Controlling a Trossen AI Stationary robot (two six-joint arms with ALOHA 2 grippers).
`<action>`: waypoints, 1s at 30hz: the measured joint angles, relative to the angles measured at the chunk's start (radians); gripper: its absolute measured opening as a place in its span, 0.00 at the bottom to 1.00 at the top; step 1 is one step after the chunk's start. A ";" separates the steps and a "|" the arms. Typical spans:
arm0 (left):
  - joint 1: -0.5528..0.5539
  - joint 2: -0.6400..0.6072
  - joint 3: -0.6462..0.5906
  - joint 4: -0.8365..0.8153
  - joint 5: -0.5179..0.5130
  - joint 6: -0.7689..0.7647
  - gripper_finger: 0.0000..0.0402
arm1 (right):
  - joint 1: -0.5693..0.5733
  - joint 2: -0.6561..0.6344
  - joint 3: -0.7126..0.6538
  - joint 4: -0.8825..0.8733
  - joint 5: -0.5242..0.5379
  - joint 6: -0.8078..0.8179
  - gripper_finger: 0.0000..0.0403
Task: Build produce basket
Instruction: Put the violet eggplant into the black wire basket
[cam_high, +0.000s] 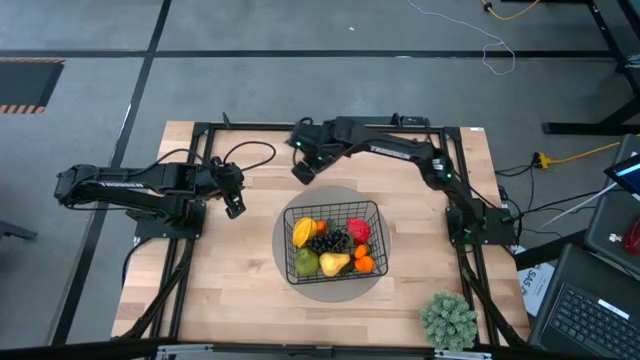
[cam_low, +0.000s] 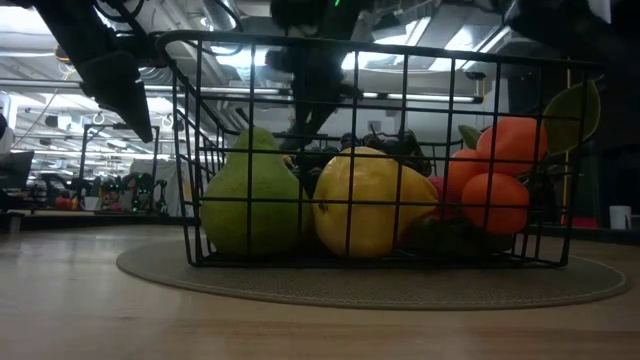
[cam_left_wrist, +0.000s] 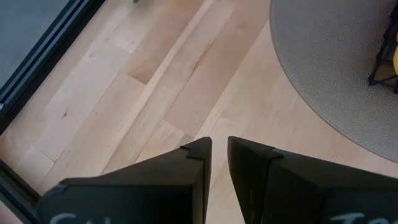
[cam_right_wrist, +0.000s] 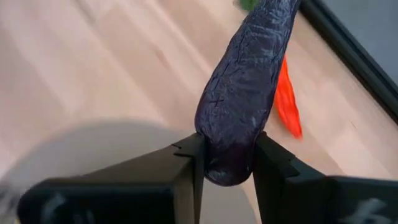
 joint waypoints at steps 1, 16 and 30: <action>0.000 0.000 0.000 0.000 0.000 0.000 0.10 | 0.012 -0.015 0.000 -0.031 0.000 -0.008 0.20; 0.000 0.000 0.000 0.000 0.000 0.000 0.10 | 0.277 -0.147 0.000 -0.329 -0.058 0.022 0.20; 0.000 0.000 0.000 0.000 0.000 0.000 0.10 | 0.575 -0.168 0.000 -0.330 -0.097 0.077 0.20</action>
